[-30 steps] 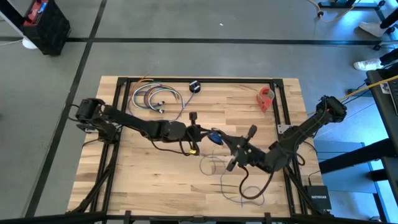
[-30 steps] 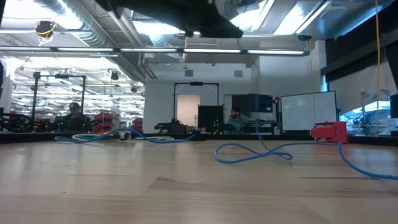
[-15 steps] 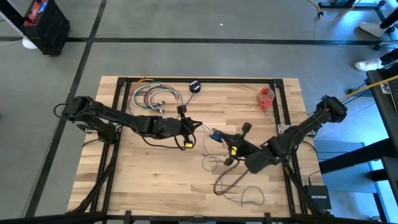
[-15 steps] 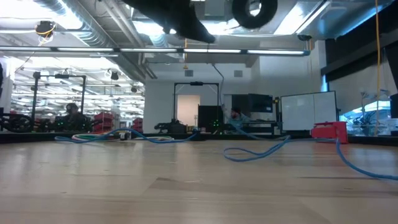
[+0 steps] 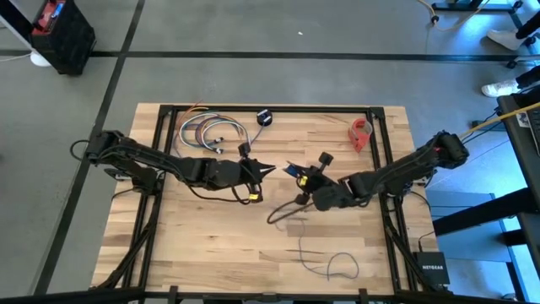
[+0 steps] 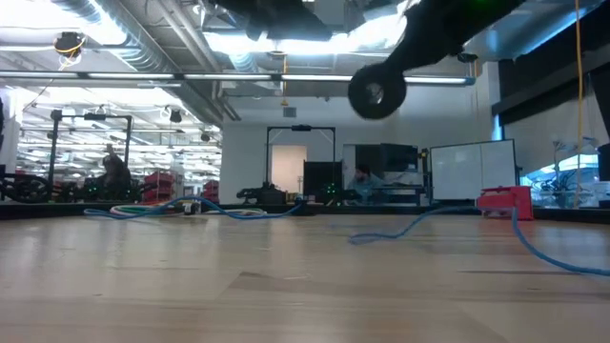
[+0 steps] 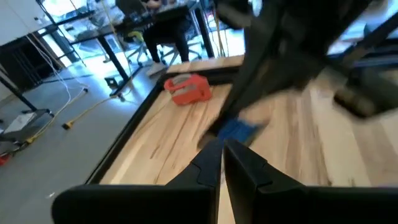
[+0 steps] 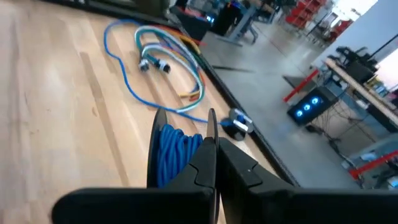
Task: Coil cords
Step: Coil the blue wire onto the black spool
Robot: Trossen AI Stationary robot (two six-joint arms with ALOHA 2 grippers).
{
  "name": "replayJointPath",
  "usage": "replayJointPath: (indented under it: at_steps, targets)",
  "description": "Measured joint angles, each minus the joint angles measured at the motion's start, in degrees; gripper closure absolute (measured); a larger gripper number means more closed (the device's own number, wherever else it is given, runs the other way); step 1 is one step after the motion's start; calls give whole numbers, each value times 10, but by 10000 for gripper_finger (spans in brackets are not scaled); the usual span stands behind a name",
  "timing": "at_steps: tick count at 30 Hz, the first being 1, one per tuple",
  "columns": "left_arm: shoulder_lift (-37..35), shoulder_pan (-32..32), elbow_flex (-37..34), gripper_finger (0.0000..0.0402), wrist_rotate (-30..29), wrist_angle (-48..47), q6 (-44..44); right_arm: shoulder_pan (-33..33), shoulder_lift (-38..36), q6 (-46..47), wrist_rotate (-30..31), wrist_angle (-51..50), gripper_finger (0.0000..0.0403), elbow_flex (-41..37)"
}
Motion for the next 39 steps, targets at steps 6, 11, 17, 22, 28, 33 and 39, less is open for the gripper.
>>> replayJointPath:
  at_steps: [6,11,17,22,28,33,39]
  targets:
    - [0,-4,0,389,33,-24,7,-31,31,-18,-10,28,395,0]
    - [1,3,0,388,34,-98,1,-30,28,-24,11,27,395,0]
    - [9,41,0,353,81,-121,-41,-23,13,-48,29,57,395,0]
    - [28,70,-43,301,225,-27,-69,-24,-6,-93,30,107,395,0]
    - [75,91,-68,260,240,103,-61,-24,-25,-182,22,190,395,9]
    - [131,86,-69,250,244,194,-18,-24,-27,-253,-8,287,395,10]
    - [150,85,-69,249,240,238,3,-24,-27,-308,-17,344,395,10]
